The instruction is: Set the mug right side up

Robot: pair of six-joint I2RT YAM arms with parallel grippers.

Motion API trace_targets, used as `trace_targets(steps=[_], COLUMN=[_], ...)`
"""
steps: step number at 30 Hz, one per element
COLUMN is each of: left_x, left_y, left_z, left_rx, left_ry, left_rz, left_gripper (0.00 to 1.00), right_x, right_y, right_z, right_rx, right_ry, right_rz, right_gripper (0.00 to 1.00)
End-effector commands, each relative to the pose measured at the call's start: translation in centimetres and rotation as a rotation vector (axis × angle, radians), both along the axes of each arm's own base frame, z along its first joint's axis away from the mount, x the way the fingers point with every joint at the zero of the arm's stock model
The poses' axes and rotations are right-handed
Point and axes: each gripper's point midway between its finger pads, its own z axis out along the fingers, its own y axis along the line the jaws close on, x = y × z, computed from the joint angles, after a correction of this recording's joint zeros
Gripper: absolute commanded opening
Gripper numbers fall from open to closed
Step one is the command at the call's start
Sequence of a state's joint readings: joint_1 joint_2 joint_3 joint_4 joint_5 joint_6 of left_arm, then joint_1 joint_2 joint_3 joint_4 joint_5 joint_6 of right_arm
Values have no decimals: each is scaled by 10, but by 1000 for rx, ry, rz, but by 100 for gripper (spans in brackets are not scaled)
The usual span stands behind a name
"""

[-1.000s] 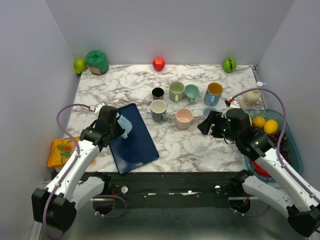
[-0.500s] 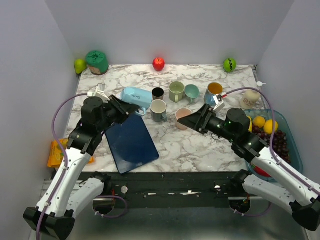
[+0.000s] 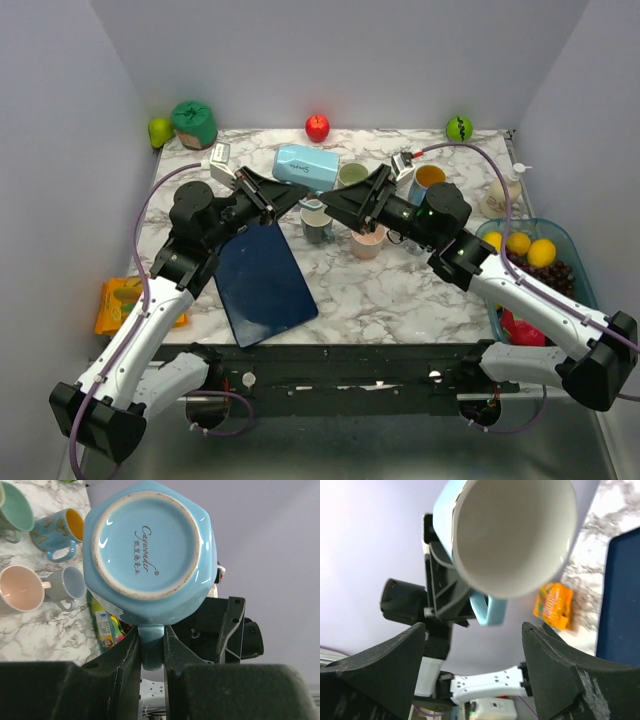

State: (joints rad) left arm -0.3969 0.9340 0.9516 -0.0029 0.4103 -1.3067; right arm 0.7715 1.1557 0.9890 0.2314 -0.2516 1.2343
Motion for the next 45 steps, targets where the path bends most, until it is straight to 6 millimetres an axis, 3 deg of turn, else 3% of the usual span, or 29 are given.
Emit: trace_targets(steps=[1, 4, 7, 8, 10, 11, 14, 19, 25, 28, 29, 31, 38, 41, 42, 44, 45], left_x=[-27, -29, -33, -34, -36, -37, -40, -44, -49, -50, -50, -51, -50, -48, -47, -47, -46], left_y=[-6, -10, -11, -12, -12, -13, -16, -22, -32, -34, -33, -32, -33, -32, -32, -29, -28], left_z=[79, 81, 83, 84, 86, 85, 84, 80, 70, 63, 63, 60, 38, 29, 26, 21, 19], left_rx=[-136, -142, -160, -165, -172, -172, -174, -175, -163, -153, -149, -142, -79, -23, -2, 48, 69], left_ry=[-256, -264, -274, -272, -278, -277, -274, -271, -252, -243, -246, -242, -208, -203, -206, -213, -213], left_rz=[-84, -98, -104, -109, -111, -117, -127, -146, -171, -171, -167, -163, -160, -150, -146, -134, -126], left_gripper=[0, 0, 0, 0, 0, 0, 0, 0, 0, 0, 0, 0, 0, 21, 35, 51, 66], right_x=[7, 11, 15, 17, 19, 20, 24, 26, 31, 30, 31, 30, 32, 33, 33, 31, 32], right_y=[9, 11, 8, 7, 5, 4, 4, 5, 7, 9, 8, 4, -10, -23, -34, -45, -52], right_z=[35, 35, 36, 35, 36, 34, 32, 32, 42, 45, 43, 45, 43, 45, 48, 52, 46], right_rx=[96, 103, 113, 114, 120, 119, 118, 120, 142, 155, 156, 161, 93, 36, 23, -16, -56], right_ry=[-23, -11, -6, -3, -6, -3, 1, 2, -19, -20, -18, -24, -89, -143, -157, -210, -207], right_rz=[-3, -11, -36, -49, -66, -77, -91, -97, -106, -95, -101, -113, -185, -245, -289, -327, -355], right_gripper=[84, 80, 69, 59, 52, 41, 26, 28, 46, 29, 14, 3, 1, 1, 1, 1, 1])
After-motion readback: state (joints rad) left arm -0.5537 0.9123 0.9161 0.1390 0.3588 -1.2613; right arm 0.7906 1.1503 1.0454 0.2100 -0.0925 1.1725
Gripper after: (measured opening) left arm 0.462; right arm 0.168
